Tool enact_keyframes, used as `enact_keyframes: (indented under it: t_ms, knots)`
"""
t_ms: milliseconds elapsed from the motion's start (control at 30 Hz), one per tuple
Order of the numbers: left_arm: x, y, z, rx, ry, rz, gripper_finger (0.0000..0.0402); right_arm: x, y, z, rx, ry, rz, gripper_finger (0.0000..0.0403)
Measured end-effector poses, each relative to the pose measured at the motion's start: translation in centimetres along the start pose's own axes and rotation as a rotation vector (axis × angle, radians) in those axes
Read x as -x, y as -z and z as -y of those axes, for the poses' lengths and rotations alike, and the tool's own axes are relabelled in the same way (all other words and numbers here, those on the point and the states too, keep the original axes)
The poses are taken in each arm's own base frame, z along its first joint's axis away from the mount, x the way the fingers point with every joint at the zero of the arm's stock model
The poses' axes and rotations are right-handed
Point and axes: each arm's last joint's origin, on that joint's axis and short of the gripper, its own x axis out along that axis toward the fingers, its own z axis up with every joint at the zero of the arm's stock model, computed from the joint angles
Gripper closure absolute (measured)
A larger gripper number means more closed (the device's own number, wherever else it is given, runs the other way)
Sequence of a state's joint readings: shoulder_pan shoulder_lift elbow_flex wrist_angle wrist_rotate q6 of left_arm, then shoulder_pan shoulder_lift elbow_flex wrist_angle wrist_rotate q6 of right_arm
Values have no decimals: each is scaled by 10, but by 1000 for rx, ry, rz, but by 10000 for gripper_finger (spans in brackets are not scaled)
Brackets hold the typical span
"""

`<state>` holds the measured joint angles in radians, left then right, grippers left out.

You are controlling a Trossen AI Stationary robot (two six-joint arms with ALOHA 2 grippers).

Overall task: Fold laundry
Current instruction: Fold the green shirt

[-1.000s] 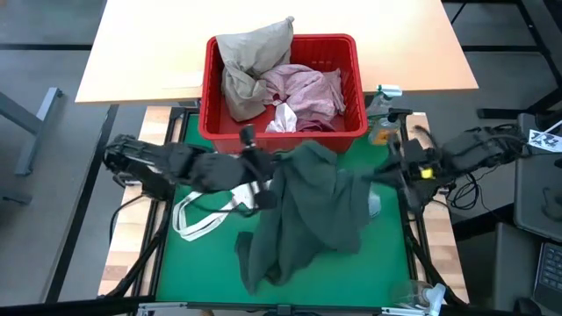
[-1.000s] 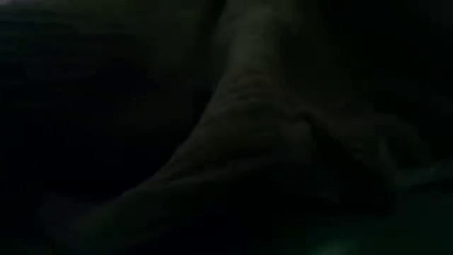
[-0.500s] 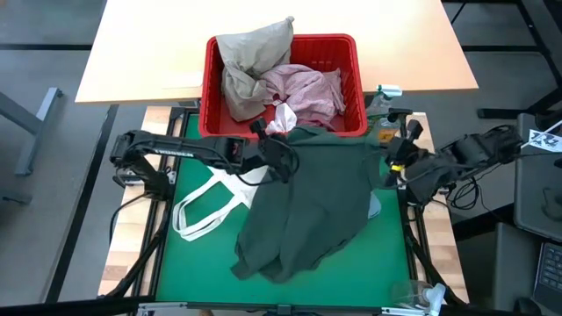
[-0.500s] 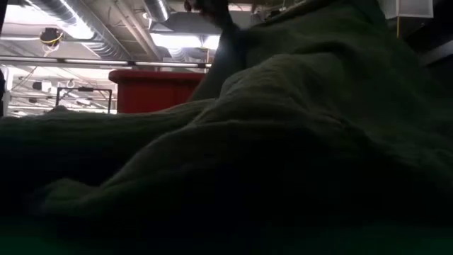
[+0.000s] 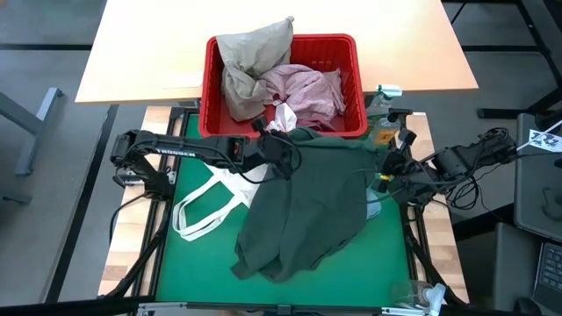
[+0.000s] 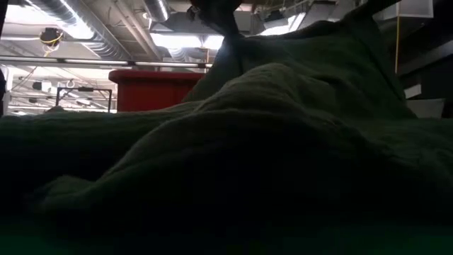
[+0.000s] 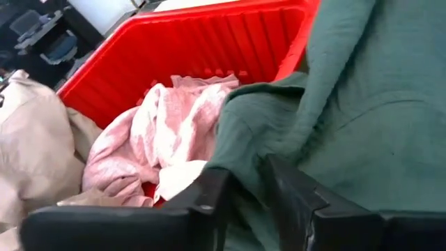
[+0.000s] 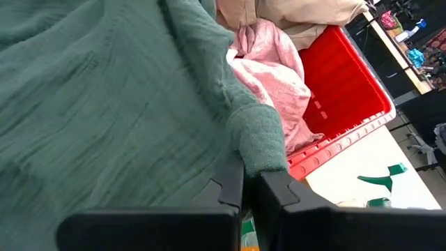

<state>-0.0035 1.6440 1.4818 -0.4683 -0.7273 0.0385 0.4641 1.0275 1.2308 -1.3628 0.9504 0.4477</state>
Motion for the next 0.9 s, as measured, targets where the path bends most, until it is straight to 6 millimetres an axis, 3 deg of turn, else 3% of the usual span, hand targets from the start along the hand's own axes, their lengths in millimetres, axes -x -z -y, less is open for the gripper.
enact_keyframes:
  t_ms: [167, 500, 900]
  knots:
    - [18, -15, 4, -23, 33, 39, 299, 0, 0, 0, 0, 0, 0, 389]
    - [86, -50, 17, -81, 135, 154, 297, 0, 0, 0, 0, -2, -1, 388]
    - [117, -41, 23, -258, 101, 77, 297, 0, 2, -3, 0, -105, -51, 388]
